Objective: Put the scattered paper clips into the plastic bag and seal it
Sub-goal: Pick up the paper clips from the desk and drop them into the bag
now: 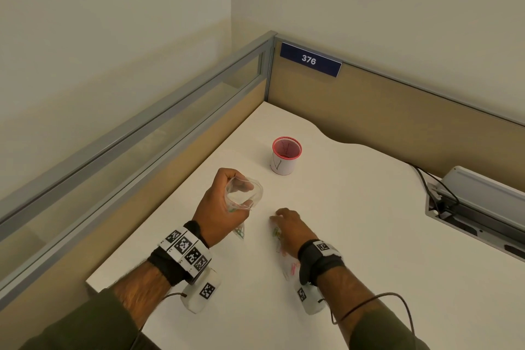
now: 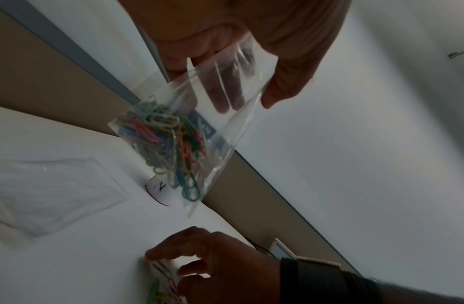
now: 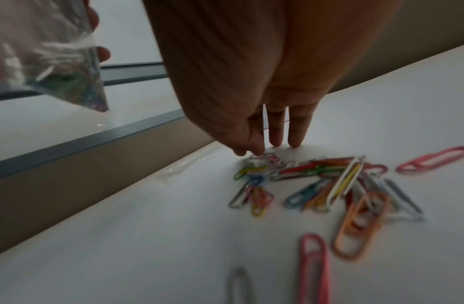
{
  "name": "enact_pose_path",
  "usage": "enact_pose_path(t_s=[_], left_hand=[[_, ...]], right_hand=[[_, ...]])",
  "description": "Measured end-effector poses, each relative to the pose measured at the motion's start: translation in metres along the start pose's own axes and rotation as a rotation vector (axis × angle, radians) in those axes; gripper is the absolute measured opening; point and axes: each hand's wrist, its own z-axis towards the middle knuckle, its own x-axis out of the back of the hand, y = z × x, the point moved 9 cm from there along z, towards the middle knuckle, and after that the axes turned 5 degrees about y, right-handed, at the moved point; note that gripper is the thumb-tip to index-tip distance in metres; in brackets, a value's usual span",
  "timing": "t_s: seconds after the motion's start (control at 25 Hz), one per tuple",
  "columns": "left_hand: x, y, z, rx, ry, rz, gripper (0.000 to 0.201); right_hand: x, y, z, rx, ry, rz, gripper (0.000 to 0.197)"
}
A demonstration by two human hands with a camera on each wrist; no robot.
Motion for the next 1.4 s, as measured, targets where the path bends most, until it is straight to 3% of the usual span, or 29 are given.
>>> enact_pose_path(t_s=[0.2,0.44,0.56,0.68,0.84,1.04,1.32,1.4], left_hand=[[-0.002,0.002,-0.003,-0.006,-0.006,-0.017,0.050],[-0.005,0.002,-0.006,-0.005,-0.020,-0.030,0.050],[-0.007,0.003,-0.009,-0.013,-0.026,-0.024,0.048],[-0.009,0.001,-0.009,-0.007,-0.031,-0.028,0.049],[-0.009,0.001,-0.008,-0.006,-0.026,-0.034,0.050],[-0.013,0.001,-0.007,-0.007,-0.029,-0.041,0.050],[-0.014,0.001,-0.006,-0.016,-0.030,-0.018,0.053],[-0.013,0.000,-0.006,-0.013,-0.029,-0.016,0.053]], right_hand=[[-0.009,-0.009,-0.026,0.100,0.052,-0.034,0.039],[-0.019,-0.017,-0.068,0.249,0.050,-0.063,0.038],[-0.023,-0.012,-0.070,0.247,0.043,-0.085,0.032],[-0.008,0.007,-0.069,0.181,0.105,-0.078,0.020],[0.015,0.027,-0.080,0.037,0.258,0.012,0.022],[-0.027,0.019,-0.092,-0.020,0.050,-0.037,0.029],[0.008,0.039,-0.080,-0.129,0.209,0.061,0.029],[0.010,0.051,-0.089,-0.163,0.159,-0.004,0.023]])
